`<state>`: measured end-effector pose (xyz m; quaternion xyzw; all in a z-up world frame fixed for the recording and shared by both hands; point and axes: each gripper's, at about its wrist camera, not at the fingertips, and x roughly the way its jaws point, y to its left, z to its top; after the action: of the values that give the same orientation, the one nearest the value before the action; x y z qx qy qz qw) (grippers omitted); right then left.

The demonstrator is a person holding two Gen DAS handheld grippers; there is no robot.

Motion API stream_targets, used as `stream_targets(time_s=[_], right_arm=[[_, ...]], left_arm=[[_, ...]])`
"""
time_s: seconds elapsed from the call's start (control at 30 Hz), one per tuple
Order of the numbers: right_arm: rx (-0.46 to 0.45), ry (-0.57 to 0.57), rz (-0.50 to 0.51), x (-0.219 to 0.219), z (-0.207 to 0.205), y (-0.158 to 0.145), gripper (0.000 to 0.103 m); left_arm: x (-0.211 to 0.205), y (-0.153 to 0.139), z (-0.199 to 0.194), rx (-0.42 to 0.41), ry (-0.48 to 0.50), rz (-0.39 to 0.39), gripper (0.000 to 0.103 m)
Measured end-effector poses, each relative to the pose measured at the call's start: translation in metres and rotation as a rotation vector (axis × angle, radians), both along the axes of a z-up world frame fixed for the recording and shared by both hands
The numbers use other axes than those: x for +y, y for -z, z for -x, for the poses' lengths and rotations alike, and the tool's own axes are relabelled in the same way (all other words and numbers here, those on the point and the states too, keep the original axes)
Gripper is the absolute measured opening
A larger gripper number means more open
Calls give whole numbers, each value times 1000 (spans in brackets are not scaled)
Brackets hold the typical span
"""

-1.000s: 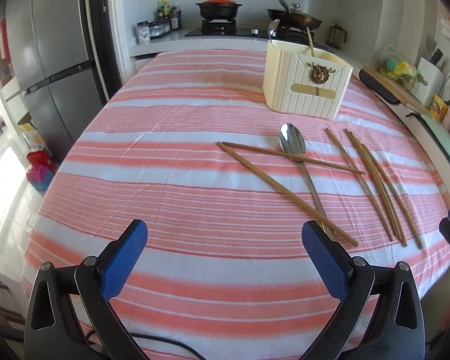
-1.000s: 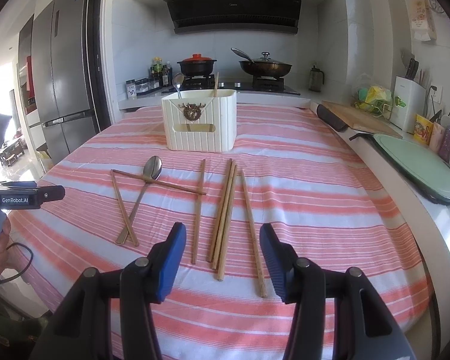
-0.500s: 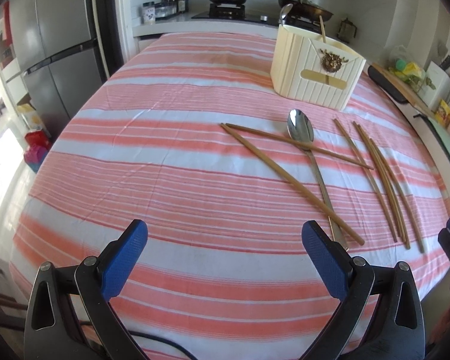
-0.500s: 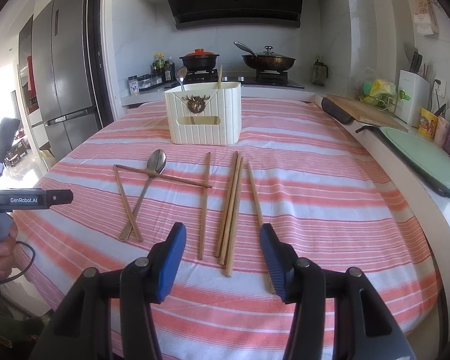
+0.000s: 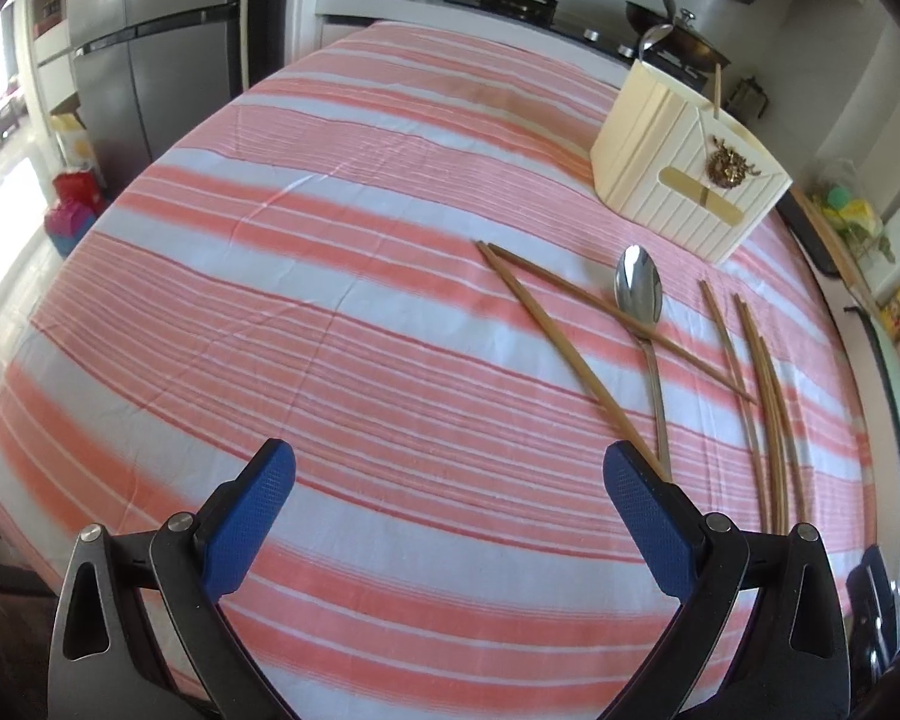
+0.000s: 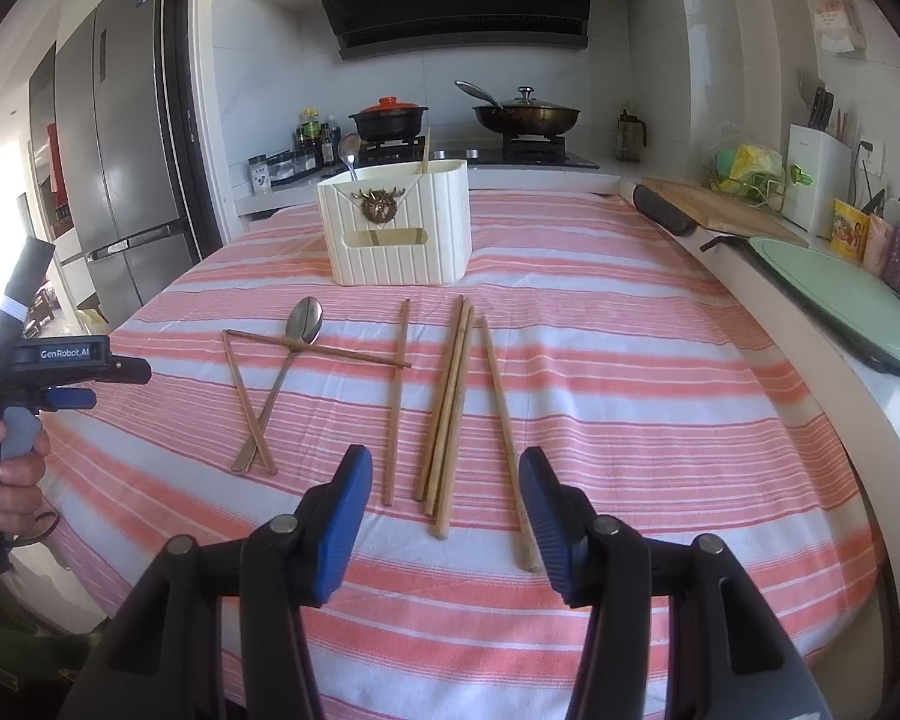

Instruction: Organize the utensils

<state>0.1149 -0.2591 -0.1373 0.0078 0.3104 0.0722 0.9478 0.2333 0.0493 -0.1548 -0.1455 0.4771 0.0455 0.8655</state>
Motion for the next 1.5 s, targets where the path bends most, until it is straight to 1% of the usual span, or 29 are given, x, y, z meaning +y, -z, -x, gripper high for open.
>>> stream_targets(time_s=[0.13,0.27,0.33,0.4,0.43,0.47,0.53,0.63,0.7,0.73,0.8,0.83,0.87,0.9,0.93,0.97,1.03,1.1,1.23,1.33,1.4,1.43,1.47,1.5], right_arm=[[-8,-1,-7,1,1,-2,52],[-5,-4,-13,-2,-2,-3,52],[-5,27,0,-10,-5,-5,52],[3,55,36,-21,-13,-6,52],[13,63,56,-26,-18,-6,52],[25,73,75,-31,-24,-5,52],[66,69,105,-37,-38,0,52],[136,18,108,-39,-62,11,52],[181,-24,72,-39,-79,21,46],[201,-42,63,-37,-87,25,40],[240,-92,77,-30,-101,34,40],[268,-121,108,-23,-106,41,40],[290,-145,148,-17,-112,47,36],[303,-158,185,-12,-115,52,29],[279,-160,197,-9,-116,51,22],[291,-149,210,-9,-120,51,8],[286,-102,240,-13,-126,50,7],[277,-31,271,-27,-129,47,7],[317,105,245,-68,-123,47,7],[339,152,210,-87,-106,47,7],[336,168,183,-94,-95,45,8],[337,169,169,-95,-92,45,15],[336,168,159,-95,-89,45,28],[330,170,157,-95,-86,44,34]], left_arm=[[-12,8,-30,33,-12,-22,102],[-29,23,-62,81,-37,-41,102],[-39,31,-72,93,-36,-86,102],[-49,39,-76,102,-38,-164,102],[-53,41,-75,91,-34,-209,103],[-55,41,-73,70,-28,-229,103],[-55,41,-69,61,-23,-235,103],[-49,41,-63,58,7,-234,103],[-42,39,-56,60,34,-239,103],[-38,39,-54,64,49,-241,103],[-28,38,-50,72,72,-252,103],[-23,38,-48,75,82,-254,103],[-18,38,-47,79,89,-254,103],[-13,37,-46,83,96,-252,103],[-8,37,-45,87,103,-249,103],[-4,38,-44,92,111,-247,103],[2,38,-43,99,130,-242,103],[6,38,-41,102,154,-251,103],[9,35,-37,102,229,-304,103],[11,32,-39,106,273,-359,102],[16,28,-39,114,256,-360,102],[19,27,-38,121,236,-338,102],[21,26,-36,130,211,-308,102],[21,26,-33,141,178,-279,102]])
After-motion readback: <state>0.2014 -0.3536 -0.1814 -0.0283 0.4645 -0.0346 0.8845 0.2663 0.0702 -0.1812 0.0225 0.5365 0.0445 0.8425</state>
